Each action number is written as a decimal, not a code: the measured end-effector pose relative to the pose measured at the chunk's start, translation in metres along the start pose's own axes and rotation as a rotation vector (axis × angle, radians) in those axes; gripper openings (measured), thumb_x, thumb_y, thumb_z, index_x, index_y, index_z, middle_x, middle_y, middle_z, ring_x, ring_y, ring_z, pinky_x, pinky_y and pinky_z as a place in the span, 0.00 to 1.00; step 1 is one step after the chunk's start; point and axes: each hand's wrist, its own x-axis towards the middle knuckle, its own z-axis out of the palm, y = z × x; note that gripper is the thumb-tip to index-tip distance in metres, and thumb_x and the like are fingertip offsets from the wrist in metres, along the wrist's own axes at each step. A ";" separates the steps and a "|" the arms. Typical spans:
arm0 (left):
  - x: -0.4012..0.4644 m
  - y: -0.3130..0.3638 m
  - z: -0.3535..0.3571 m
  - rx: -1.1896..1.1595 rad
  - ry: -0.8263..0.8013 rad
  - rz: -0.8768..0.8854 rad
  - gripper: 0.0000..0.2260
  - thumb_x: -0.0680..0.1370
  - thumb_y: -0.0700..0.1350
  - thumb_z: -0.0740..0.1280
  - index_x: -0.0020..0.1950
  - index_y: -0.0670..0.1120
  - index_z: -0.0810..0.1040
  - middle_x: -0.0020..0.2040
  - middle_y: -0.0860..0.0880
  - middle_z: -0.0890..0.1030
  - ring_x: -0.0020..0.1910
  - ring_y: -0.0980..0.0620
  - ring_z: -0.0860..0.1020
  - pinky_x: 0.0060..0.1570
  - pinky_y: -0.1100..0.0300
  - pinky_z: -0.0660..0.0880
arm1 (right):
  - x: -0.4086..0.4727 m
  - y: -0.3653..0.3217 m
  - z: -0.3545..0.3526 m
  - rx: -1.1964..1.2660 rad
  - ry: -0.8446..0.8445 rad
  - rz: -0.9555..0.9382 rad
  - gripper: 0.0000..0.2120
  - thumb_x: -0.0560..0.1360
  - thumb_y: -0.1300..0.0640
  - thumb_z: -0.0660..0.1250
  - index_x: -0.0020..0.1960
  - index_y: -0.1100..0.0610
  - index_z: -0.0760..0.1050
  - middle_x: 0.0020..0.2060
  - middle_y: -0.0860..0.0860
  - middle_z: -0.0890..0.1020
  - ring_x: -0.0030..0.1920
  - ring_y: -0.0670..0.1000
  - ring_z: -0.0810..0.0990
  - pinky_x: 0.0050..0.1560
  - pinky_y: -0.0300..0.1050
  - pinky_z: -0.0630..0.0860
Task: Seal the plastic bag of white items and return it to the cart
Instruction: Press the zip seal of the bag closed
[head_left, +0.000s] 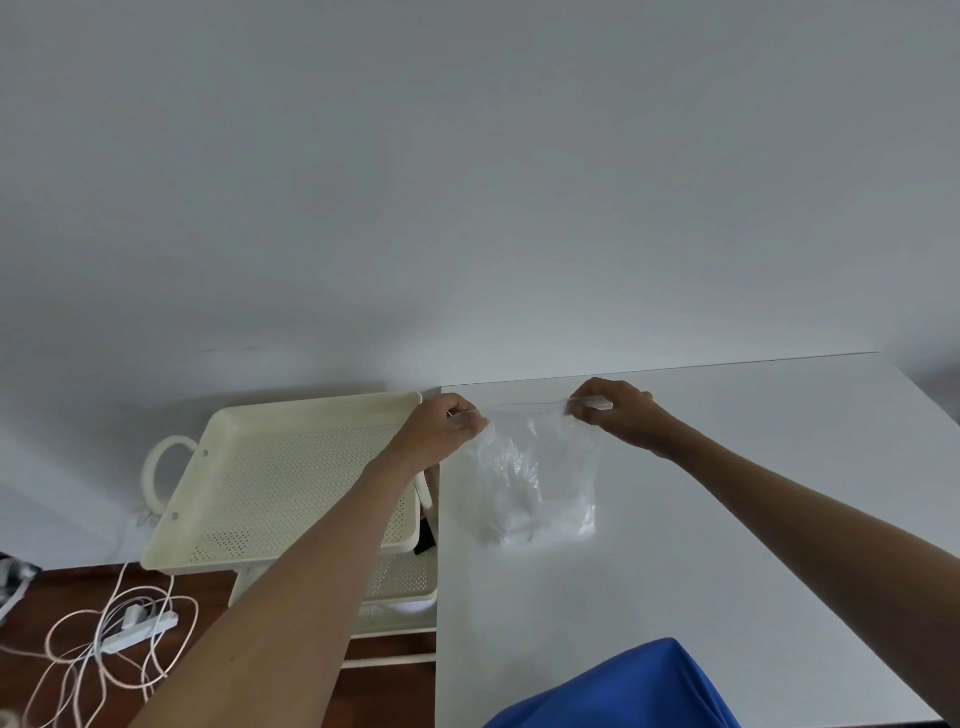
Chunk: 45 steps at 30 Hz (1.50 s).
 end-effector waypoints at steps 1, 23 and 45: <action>0.001 0.000 0.000 -0.001 -0.012 -0.009 0.10 0.79 0.50 0.71 0.53 0.44 0.83 0.49 0.52 0.83 0.48 0.57 0.80 0.51 0.61 0.75 | 0.000 0.000 0.000 0.013 -0.018 0.007 0.09 0.79 0.44 0.69 0.53 0.49 0.81 0.54 0.43 0.85 0.62 0.49 0.79 0.67 0.52 0.61; 0.007 0.023 0.014 0.166 -0.020 0.172 0.06 0.78 0.45 0.71 0.49 0.42 0.83 0.47 0.50 0.81 0.46 0.54 0.78 0.46 0.67 0.71 | 0.017 -0.021 0.019 -0.186 -0.038 -0.105 0.09 0.68 0.29 0.72 0.39 0.32 0.79 0.54 0.35 0.81 0.62 0.45 0.68 0.59 0.49 0.51; 0.003 0.028 0.018 0.106 0.018 0.127 0.07 0.78 0.47 0.72 0.49 0.44 0.85 0.48 0.49 0.82 0.45 0.57 0.77 0.44 0.72 0.69 | 0.013 -0.029 0.029 -0.096 -0.037 -0.167 0.08 0.79 0.43 0.68 0.48 0.46 0.81 0.45 0.39 0.84 0.55 0.43 0.78 0.56 0.50 0.56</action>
